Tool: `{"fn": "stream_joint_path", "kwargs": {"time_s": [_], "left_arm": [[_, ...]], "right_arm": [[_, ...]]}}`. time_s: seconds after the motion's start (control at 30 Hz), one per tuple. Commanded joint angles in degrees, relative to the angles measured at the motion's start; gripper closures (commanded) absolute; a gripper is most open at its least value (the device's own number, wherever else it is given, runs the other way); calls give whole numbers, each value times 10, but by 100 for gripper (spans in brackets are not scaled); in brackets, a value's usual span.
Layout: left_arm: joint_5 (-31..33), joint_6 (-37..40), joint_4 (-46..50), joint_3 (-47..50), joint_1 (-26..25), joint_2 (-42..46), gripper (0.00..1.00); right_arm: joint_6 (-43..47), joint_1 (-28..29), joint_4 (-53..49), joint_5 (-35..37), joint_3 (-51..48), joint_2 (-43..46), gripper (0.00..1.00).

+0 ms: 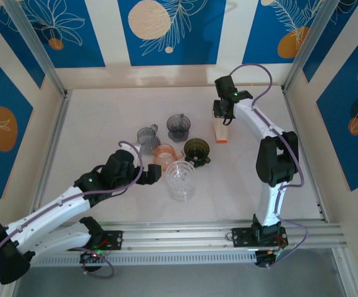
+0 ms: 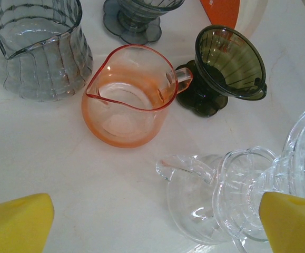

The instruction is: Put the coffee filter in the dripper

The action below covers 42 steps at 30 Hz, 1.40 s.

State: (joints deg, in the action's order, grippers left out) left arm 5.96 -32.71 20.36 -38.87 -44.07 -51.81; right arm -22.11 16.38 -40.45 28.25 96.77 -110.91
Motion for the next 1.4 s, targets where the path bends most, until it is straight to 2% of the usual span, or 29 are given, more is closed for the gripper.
{"fn": "stream_joint_path", "kwargs": {"time_s": [0.0, 0.6, 0.77, 1.0, 1.37], "left_arm": [[-11, -8, -2, 4, 8, 0, 0], [-16, -9, -7, 3, 12, -9, 0], [-19, -10, -8, 3, 13, -11, 0], [-20, -12, -8, 6, 15, -12, 0], [-25, -9, -11, 5, 16, -7, 0]], "right_arm": [[12, -1, -21, 8, 20, -12, 78], [12, -7, -24, 5, 33, -37, 79], [13, -8, -23, 6, 35, -40, 84], [13, -8, -12, 16, 21, -23, 100], [13, -6, 12, 19, -29, 43, 100]]}}
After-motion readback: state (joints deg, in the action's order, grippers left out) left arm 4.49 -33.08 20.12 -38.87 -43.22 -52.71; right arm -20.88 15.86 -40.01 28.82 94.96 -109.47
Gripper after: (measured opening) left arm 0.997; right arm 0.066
